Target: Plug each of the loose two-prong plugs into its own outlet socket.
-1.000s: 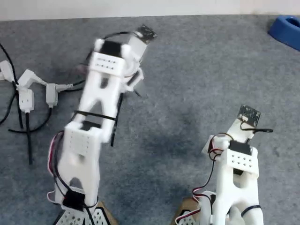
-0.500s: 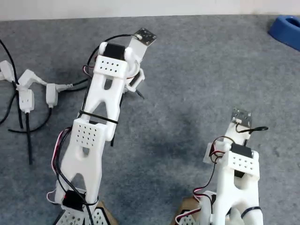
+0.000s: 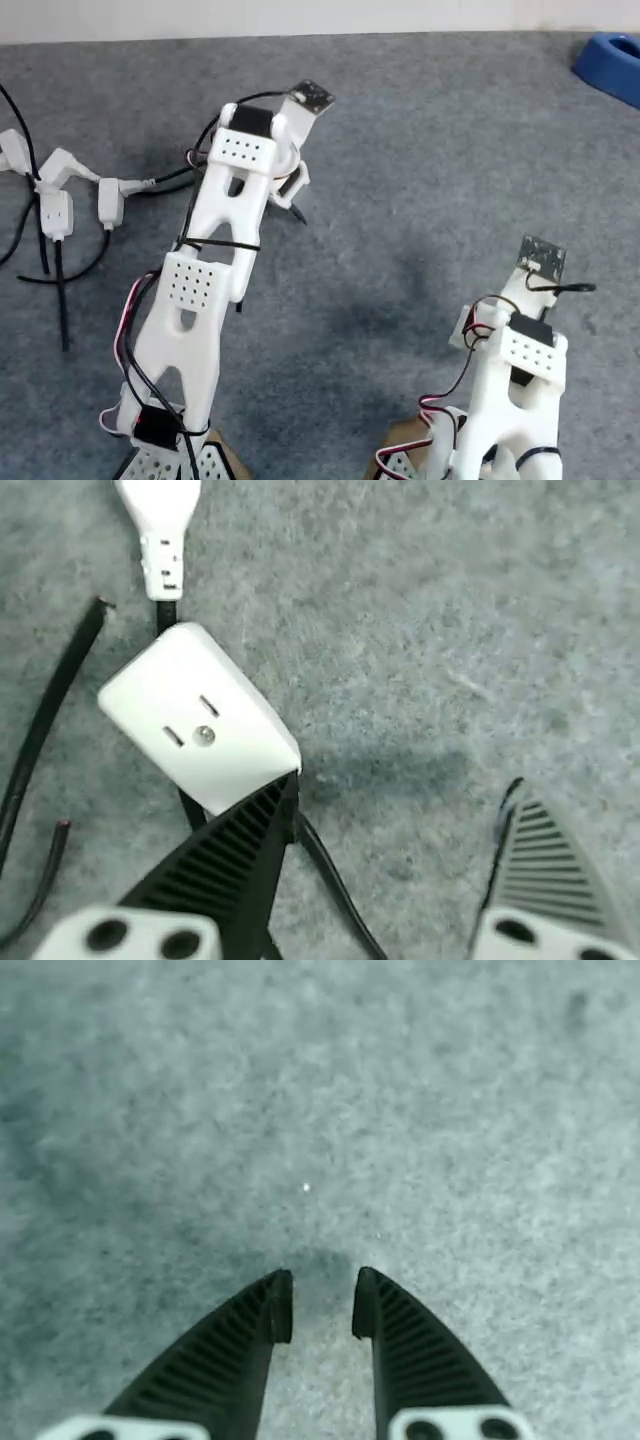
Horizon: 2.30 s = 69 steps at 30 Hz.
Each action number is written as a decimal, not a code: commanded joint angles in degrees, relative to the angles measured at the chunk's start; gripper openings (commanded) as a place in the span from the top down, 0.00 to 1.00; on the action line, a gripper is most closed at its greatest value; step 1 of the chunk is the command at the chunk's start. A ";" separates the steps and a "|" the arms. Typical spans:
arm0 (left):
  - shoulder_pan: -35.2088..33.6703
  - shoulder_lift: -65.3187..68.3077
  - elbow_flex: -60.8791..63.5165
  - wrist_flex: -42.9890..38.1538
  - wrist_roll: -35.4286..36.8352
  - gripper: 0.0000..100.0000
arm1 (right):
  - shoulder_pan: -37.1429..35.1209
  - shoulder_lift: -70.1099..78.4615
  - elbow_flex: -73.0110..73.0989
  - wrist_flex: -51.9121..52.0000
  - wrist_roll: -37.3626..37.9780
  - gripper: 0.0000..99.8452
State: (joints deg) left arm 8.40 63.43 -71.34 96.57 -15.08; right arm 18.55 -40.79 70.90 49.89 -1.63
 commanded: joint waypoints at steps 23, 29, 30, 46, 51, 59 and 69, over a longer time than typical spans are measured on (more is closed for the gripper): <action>-6.99 -8.13 -7.08 2.99 -2.46 0.72 | -2.59 -0.84 1.71 -4.26 4.92 0.89; -6.81 -4.35 -6.99 -5.63 -2.46 0.72 | -2.68 -0.84 2.86 -4.26 4.92 0.89; -6.73 -2.95 -6.99 -7.12 -2.64 0.72 | -2.68 -0.84 2.86 -4.26 4.92 0.89; -5.05 10.59 -7.08 -12.22 -2.73 0.87 | -3.82 -0.84 4.35 -4.44 7.30 0.89; -0.48 8.40 -7.34 -4.84 -5.27 0.91 | -4.00 -0.84 4.26 -4.62 7.30 0.89; 14.29 -4.18 0.57 5.80 -4.04 0.93 | 2.42 -0.75 2.95 -4.79 7.21 0.89; 29.05 -25.45 29.32 5.63 6.33 0.93 | 6.37 22.20 -18.51 3.74 11.87 0.89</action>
State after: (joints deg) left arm 34.24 49.71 -50.33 100.97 -11.47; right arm 26.02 -28.92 61.32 50.77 8.13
